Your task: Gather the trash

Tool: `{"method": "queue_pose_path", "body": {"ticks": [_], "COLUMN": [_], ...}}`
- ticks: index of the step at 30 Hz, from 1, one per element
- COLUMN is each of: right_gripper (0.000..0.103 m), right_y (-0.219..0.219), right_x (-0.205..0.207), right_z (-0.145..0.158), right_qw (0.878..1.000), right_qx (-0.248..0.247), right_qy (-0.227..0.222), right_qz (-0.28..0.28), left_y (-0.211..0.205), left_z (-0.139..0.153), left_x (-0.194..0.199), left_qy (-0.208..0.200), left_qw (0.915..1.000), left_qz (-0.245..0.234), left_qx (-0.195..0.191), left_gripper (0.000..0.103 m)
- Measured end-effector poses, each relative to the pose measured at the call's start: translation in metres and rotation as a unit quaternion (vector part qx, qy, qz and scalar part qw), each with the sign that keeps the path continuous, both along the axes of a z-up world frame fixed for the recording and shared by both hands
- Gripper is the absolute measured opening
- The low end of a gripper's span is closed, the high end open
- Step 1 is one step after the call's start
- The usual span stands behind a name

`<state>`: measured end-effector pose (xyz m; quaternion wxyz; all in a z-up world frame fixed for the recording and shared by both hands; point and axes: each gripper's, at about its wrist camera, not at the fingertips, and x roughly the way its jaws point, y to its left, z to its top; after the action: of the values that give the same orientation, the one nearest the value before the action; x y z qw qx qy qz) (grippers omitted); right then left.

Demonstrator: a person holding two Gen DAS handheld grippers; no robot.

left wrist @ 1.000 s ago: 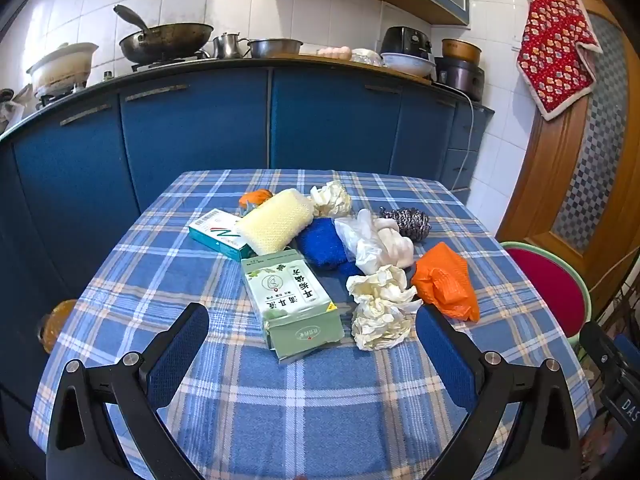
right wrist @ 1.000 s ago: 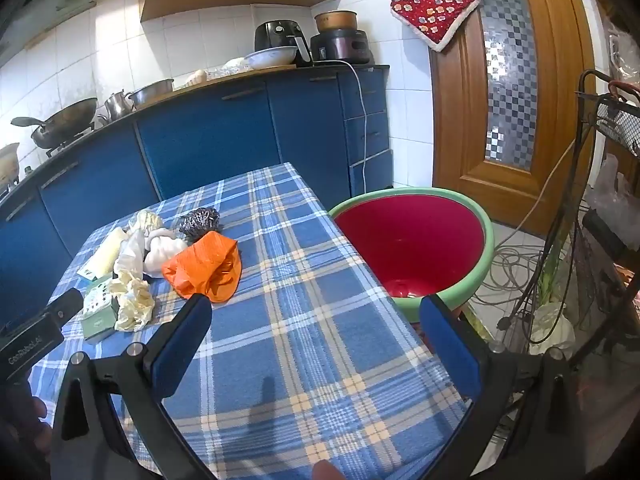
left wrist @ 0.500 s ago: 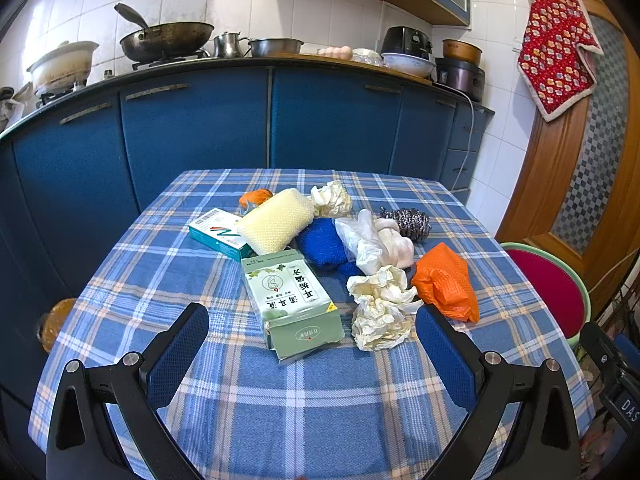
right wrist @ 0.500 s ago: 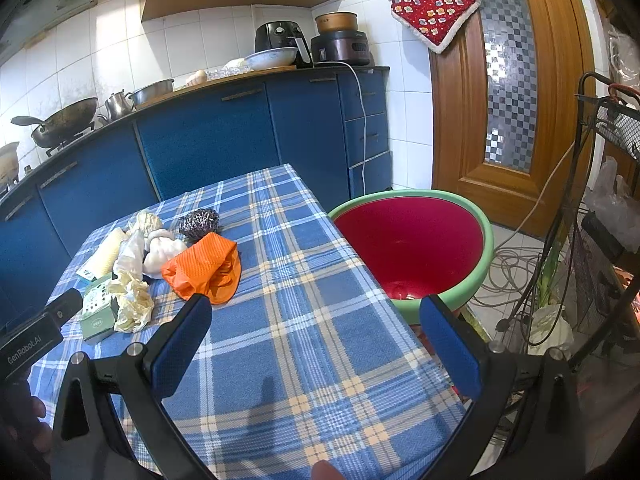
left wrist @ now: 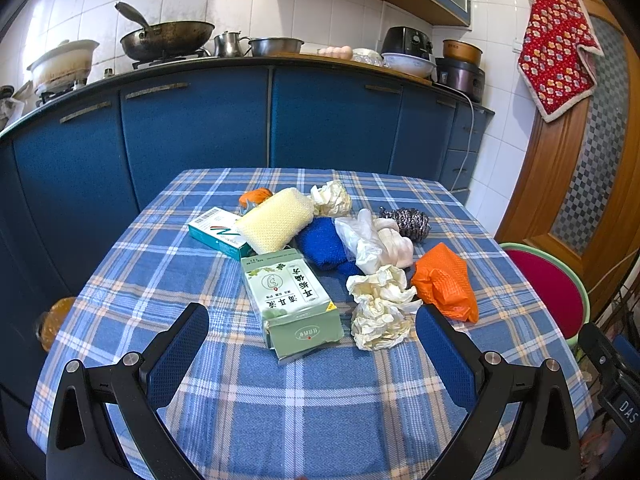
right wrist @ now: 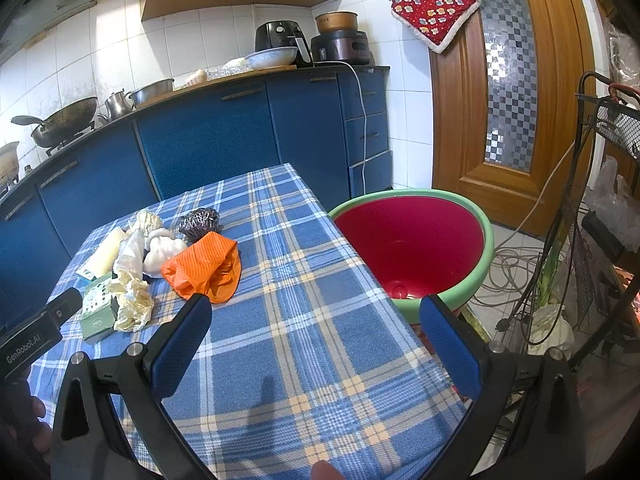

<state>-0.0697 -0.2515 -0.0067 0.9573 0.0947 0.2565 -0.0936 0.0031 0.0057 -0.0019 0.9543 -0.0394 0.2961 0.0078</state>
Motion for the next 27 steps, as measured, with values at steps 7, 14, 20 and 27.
{"method": "queue_pose_path", "body": {"ticks": [7,14,20,27], "right_gripper": [0.102,0.102,0.102,0.102], "right_y": [0.0,0.0001,0.0002,0.0004], "right_x": [-0.0007,-0.0007,-0.0005,-0.0007], "right_z": [-0.0001,-0.0001,-0.0001,-0.0005], "right_qw": [1.0,1.0,1.0,1.0], "right_qx": [0.001,0.001,0.002,0.001], "right_qy": [0.0,-0.001,0.0,0.0], "right_qz": [0.0,0.0,0.001,0.0], "left_y": [0.0002,0.0,-0.0012,-0.001], "left_z": [0.0,0.0005,0.0002,0.0001], "left_x": [0.0001,0.0001,-0.0002,-0.0001], "left_qy": [0.0,-0.001,-0.001,-0.001], "left_qw": [1.0,1.0,1.0,1.0], "left_qz": [0.0,0.0,0.0,0.0], "left_qx": [0.0,-0.001,-0.001,-0.002], "left_gripper": [0.103,0.103,0.103,0.103]}}
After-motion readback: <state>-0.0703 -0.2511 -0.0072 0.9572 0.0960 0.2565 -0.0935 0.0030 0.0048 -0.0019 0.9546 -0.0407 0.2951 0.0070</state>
